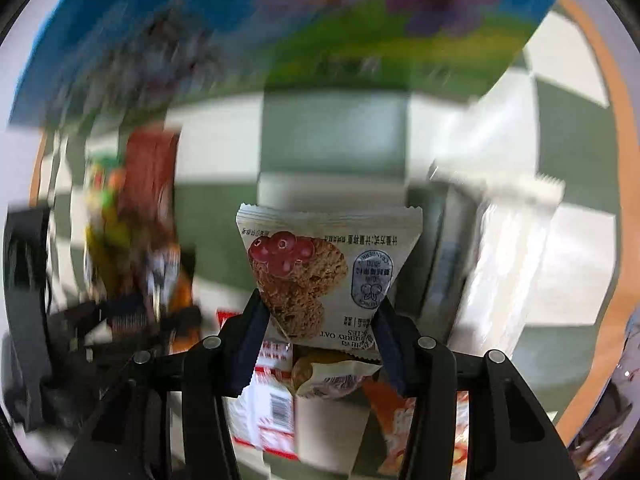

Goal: Organize snacks
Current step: 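Grasp the panda-print bag with left tool while right grasps oat-cookie bag, then carry both bags into the box and open both tools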

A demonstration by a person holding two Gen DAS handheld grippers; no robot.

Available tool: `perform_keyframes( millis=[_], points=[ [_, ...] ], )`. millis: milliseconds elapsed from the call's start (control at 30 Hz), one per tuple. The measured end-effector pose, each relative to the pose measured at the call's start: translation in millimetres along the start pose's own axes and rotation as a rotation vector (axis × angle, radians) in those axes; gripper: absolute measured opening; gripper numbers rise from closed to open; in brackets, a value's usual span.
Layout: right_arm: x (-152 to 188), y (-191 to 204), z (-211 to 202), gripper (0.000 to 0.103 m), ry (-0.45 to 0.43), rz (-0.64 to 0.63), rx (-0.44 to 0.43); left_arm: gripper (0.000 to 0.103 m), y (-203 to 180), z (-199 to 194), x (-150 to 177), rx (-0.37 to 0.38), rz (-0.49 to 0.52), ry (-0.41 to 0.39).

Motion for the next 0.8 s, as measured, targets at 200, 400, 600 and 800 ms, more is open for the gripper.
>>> perform_keyframes(
  millis=[200,400,600,800],
  points=[
    [8.0,-4.0,15.7,0.065,-0.007,0.069,-0.015,0.058,-15.0,3.1,3.5,-0.050,0.006,-0.039],
    [19.7,0.1,14.0,0.055,-0.090,0.076,0.018,0.050,-14.6,-27.9,5.9,-0.080,-0.042,-0.118],
    [29.4,12.1,-9.3,0.046,-0.141,0.076,-0.018,0.050,-5.4,-55.1,12.0,-0.035,-0.067,-0.129],
    [25.5,28.4,-49.4,0.046,-0.180,0.082,-0.104,0.050,4.2,-114.2,8.9,0.028,-0.076,-0.183]
  ],
)
Point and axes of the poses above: each gripper's, at about its wrist camera, not at the fingertips, and z roughly the way its jaws point, y to its left, x to its underside, the point moved 5 cm from there along z, roughly the way its jaws point, and after that the axes turned 7 degrees about -y, right-handed, at the moved point
